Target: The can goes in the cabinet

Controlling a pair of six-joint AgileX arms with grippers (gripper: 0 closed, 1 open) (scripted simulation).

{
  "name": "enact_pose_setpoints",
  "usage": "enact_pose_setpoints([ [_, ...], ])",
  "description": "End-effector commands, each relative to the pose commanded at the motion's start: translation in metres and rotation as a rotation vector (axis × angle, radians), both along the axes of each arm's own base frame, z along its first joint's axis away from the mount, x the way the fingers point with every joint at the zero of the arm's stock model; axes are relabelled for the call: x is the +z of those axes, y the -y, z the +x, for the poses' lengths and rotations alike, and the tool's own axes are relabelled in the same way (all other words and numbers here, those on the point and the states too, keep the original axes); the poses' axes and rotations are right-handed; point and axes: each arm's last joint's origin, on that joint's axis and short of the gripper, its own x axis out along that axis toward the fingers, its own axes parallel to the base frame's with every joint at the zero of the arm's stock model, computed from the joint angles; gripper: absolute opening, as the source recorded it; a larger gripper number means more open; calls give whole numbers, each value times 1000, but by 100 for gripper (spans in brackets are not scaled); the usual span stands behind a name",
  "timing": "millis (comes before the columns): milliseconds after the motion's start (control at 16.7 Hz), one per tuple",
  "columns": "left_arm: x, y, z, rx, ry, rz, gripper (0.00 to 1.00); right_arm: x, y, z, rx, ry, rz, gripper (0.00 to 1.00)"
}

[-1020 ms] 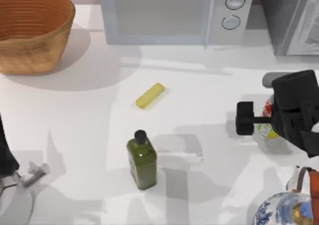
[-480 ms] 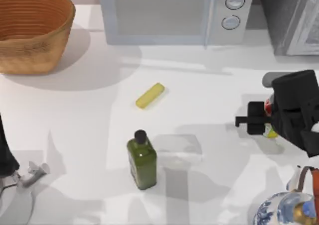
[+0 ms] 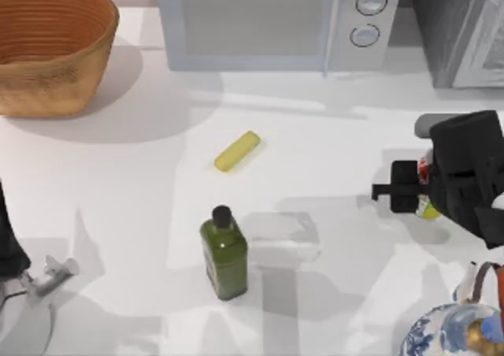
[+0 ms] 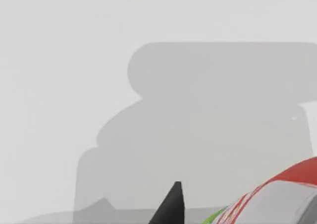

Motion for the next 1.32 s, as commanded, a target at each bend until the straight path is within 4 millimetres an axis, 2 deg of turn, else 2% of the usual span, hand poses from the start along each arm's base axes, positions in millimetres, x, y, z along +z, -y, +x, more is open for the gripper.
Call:
enact_pose_setpoints([
  [480,0,0,0,0,0,0,100,6,-1,2,-1,10,5,0],
  [780,0,0,0,0,0,0,100,52,-7,14,0,31,14,0],
  [1020,0,0,0,0,0,0,100,80,-4,9,-2,-44,-19,0],
  [1320,0,0,0,0,0,0,100,142,-1,1,-1,-11,-4,0],
])
